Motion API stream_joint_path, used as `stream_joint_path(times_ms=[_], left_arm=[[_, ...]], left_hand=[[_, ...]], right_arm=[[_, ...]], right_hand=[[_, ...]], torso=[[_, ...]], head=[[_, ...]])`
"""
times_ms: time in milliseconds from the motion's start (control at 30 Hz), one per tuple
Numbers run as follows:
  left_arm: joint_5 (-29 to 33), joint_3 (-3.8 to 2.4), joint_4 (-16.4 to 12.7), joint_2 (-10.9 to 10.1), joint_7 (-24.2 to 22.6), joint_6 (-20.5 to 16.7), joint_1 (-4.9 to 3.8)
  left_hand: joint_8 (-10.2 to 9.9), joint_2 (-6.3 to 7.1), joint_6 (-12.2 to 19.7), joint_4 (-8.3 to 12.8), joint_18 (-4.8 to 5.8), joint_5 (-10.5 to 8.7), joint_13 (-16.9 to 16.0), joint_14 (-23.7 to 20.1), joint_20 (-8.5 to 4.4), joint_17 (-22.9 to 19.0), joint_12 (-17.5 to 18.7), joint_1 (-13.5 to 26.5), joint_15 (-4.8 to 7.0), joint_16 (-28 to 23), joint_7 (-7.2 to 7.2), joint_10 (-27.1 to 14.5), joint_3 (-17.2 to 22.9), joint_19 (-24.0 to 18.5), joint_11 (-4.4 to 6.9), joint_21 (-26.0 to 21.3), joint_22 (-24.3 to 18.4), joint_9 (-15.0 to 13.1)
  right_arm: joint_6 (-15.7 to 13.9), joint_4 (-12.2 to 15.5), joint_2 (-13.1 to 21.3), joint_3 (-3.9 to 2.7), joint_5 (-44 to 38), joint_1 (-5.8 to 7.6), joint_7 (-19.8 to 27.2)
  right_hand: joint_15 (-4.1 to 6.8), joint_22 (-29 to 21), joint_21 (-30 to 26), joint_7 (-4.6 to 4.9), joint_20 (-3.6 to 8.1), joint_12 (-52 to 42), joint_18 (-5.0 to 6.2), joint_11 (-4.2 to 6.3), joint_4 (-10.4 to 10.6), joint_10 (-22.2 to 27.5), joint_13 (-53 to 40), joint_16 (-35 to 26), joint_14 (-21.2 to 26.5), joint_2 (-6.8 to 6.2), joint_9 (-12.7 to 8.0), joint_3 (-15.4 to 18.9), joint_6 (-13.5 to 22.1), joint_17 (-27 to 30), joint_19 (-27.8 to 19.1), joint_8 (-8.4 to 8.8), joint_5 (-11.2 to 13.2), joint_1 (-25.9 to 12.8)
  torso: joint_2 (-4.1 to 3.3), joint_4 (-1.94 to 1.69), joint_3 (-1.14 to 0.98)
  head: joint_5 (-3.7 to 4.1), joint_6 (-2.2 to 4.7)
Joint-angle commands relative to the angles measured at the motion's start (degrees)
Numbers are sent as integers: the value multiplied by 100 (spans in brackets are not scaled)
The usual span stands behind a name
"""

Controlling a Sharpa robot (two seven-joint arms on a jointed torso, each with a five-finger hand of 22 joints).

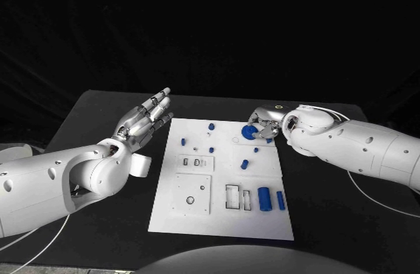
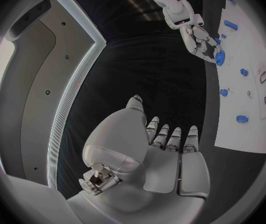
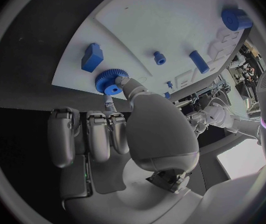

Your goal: Assemble the parts on the task board

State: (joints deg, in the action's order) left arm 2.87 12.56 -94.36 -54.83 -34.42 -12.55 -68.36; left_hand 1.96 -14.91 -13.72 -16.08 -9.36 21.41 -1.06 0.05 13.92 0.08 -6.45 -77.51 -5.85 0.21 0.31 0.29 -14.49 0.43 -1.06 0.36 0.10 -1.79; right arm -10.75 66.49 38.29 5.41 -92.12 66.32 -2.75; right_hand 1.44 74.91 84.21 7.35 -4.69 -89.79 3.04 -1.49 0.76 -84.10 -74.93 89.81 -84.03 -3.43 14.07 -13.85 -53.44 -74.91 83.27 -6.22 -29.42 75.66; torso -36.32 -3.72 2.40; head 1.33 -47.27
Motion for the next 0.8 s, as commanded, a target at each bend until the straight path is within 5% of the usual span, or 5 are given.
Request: stream_joint_path(times_ms=[33,533,800], left_arm=[[57,-4,-7,-6,-39,109,-3],[62,-4,12,-11,-51,91,-3],[63,-5,2,-13,-56,70,-4]], left_hand=[[29,-3,-7,3,-102,16,-6,-5,36,-8,-21,-37,-40,-21,32,9,27,-15,-43,-12,9,-8],[33,2,-20,0,-104,24,-9,-5,41,-8,-39,-47,-44,-21,29,13,27,-12,-54,-9,10,-10],[35,4,-25,-4,-104,24,-10,-5,44,-8,-46,-49,-46,-21,25,15,26,-10,-61,-8,11,-11]], right_arm=[[-35,43,17,38,-51,-46,98],[-144,772,-48,35,465,405,44],[8,590,-534,35,294,365,47]], right_hand=[[37,1066,59,-205,-1,-21,-106,-20,3,-590,-1507,19,-597,-48,776,16,-503,-1509,87,-524,-191,-111],[32,1178,181,-219,4,-21,-152,5,110,-590,-1507,19,-597,-96,1037,-5,-557,-1509,239,-638,-501,-310],[31,1185,187,-210,3,-21,-154,-1,123,-590,-1507,19,-597,-93,1053,-18,-524,-1509,248,-620,-486,-329]], torso=[[4,3,2],[-1,-13,8],[-4,-13,6]], head=[[-32,4],[-94,24],[-120,40]])
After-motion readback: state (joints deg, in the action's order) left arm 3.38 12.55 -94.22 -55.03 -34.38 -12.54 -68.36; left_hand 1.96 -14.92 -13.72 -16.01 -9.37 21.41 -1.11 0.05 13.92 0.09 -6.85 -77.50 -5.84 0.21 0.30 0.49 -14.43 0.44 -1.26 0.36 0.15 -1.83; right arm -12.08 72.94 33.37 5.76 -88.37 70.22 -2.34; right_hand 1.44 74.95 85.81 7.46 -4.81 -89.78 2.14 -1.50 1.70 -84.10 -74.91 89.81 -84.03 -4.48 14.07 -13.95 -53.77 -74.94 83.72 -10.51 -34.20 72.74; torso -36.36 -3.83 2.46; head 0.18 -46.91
